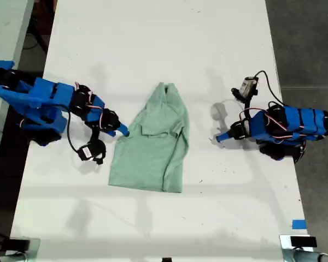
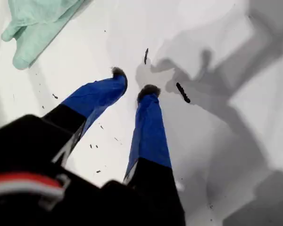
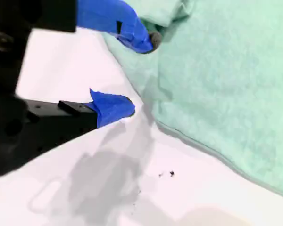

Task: Fold t shirt

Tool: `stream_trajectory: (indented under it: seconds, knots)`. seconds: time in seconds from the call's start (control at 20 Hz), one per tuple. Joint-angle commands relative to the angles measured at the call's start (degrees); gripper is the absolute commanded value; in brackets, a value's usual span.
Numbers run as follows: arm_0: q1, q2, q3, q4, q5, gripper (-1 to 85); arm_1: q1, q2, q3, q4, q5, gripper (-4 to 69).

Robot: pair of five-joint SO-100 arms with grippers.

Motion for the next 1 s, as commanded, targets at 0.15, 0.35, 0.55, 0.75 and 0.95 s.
stream_trajectory:
  seconds: [0.15, 0.35, 0.55, 0.75, 0.95]
  knots:
    - [12.2, -2.4, -7.6, 1.8, -13.4, 17.4, 0.4, 0.6, 3.3, -0.1, -0.4, 8.4]
    - [16.5, -4.8, -6.2, 1.1, -20.5, 17.3, 0.4, 0.6, 3.3, -0.1, -0.3, 8.4]
    - [15.4, -18.5, -8.9, -0.2, -22.9, 17.5, 0.5, 0.6, 3.3, -0.1, -0.2, 8.4]
    - [14.2, -25.8, -13.5, 0.0, -21.4, 9.0, 0.5, 0.6, 3.3, -0.1, -0.3, 8.4]
    - [13.2, -28.3, -19.9, 1.1, -18.5, 10.6, 0.5, 0.6, 3.3, -0.1, -0.3, 8.4]
